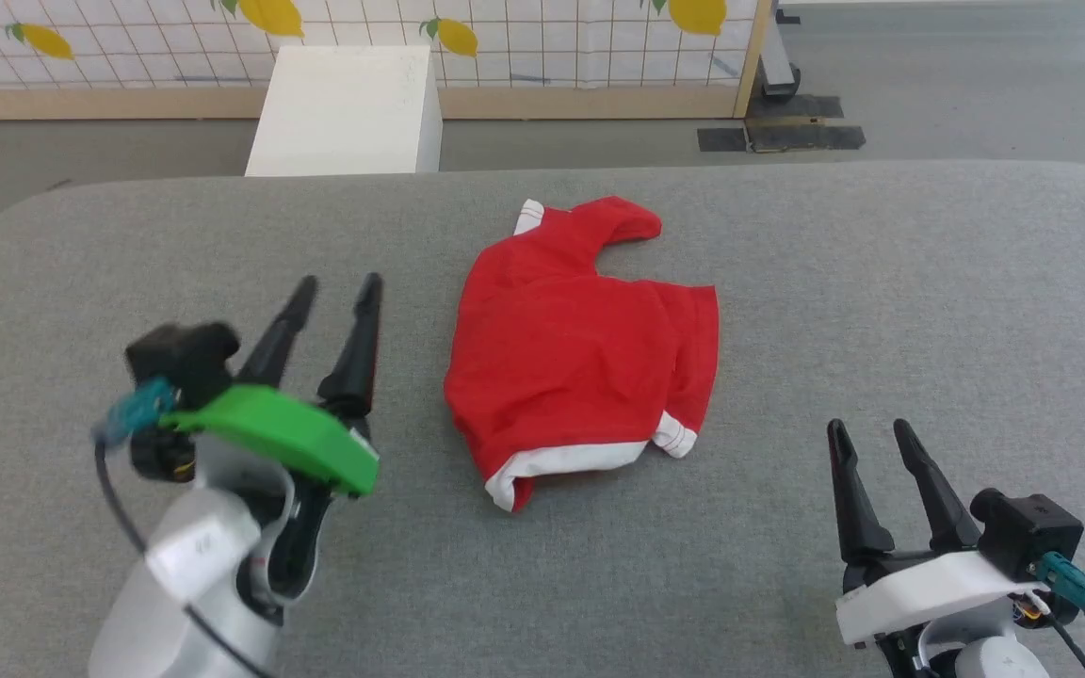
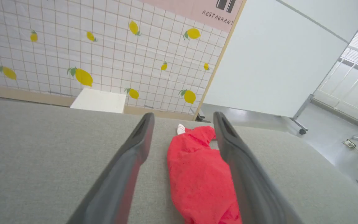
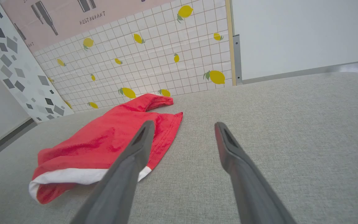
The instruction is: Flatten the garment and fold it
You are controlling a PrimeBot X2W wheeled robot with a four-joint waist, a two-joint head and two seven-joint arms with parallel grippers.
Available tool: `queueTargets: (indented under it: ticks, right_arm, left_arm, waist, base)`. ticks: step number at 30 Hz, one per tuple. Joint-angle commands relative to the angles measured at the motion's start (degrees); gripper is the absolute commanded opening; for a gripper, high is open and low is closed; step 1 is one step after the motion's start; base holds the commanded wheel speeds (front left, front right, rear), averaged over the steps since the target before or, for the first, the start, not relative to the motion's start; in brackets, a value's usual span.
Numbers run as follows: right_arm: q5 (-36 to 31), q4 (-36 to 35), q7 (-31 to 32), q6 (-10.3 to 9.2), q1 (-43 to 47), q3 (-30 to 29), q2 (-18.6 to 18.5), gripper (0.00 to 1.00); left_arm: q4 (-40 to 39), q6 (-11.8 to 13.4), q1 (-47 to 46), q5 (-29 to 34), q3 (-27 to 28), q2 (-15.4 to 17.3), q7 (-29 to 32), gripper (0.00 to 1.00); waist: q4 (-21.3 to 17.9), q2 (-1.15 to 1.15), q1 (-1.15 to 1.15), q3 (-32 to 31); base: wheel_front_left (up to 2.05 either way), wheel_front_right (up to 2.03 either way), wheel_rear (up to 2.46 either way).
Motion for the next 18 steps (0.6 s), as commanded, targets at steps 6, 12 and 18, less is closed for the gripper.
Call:
queueTargets:
  ticks: [6,12,18]
  right_arm:
    - [-0.3,0.3,-0.3,-0.09,0.6,0.1,0.0,1.0]
    - [-1.2,1.5,0.5,-0.09,-0.3,-0.9,0.0,1.0]
    - [-0.9,4.3,13.1,-0.09,-5.8,-2.5,0.0,1.0]
  left_arm:
    - [-1.0,5.0,6.9,12.8,-1.0,2.1,-10.7,1.0]
    - [-3.1,6.8,13.3,16.8,1.2,-1.9,-11.3,1.0]
    - [-5.3,5.7,14.7,18.6,3.7,-4.6,-11.3,1.0]
  waist:
    - [-0.2,0.0,0.0,-1.3]
    - [1.5,0.0,0.0,-0.9]
    - [3.3,0.0,0.0,-0.2]
  base:
    - [0.0,0.0,0.0]
    - [0.0,0.0,0.0]
    - [0.0,0.0,0.0]
